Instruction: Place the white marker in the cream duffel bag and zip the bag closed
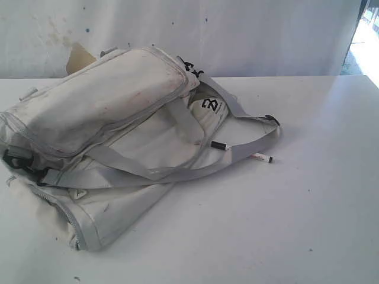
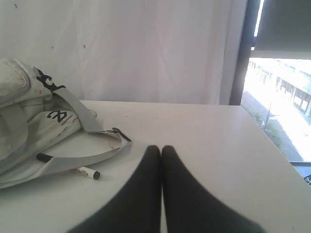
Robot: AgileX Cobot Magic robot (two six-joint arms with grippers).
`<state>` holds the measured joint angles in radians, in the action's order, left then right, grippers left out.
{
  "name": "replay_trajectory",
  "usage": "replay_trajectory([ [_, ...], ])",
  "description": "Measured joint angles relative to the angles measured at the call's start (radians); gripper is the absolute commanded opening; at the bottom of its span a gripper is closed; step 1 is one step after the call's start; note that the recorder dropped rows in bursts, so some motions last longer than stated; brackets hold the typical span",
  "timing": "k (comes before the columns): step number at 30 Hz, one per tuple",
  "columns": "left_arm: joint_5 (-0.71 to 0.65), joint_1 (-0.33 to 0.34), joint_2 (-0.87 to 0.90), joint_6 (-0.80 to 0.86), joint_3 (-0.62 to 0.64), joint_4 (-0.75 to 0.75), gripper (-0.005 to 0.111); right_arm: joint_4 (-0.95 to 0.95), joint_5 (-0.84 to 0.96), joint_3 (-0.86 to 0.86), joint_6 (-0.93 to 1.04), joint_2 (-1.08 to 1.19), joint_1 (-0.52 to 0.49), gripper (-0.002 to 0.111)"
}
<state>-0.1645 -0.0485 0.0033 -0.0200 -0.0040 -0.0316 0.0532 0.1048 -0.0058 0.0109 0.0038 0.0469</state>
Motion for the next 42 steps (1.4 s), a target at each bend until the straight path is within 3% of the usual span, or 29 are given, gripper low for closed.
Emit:
replay_trajectory([
  [17,0.033,0.0,0.0,0.0,0.0,0.0,0.0,0.0,-0.002,0.0,-0.011,0.0,0.0,0.0],
  [21,0.192,0.0,0.0,-0.03,0.0,0.0,0.0,0.0,-0.105,0.002,-0.011,0.0,0.0,0.0],
  [24,0.215,0.0,0.0,-0.07,-0.013,0.0,0.0,-0.025,-0.245,0.004,-0.047,0.0,0.0,0.0],
  [32,0.027,0.0,-0.002,-0.135,-0.272,0.0,0.0,-0.04,-0.206,-0.171,-0.124,0.0,0.0,0.0],
  [42,-0.436,0.0,0.039,-0.114,-0.716,0.0,0.0,-0.044,0.028,-0.548,-0.124,0.143,0.0,0.0],
])
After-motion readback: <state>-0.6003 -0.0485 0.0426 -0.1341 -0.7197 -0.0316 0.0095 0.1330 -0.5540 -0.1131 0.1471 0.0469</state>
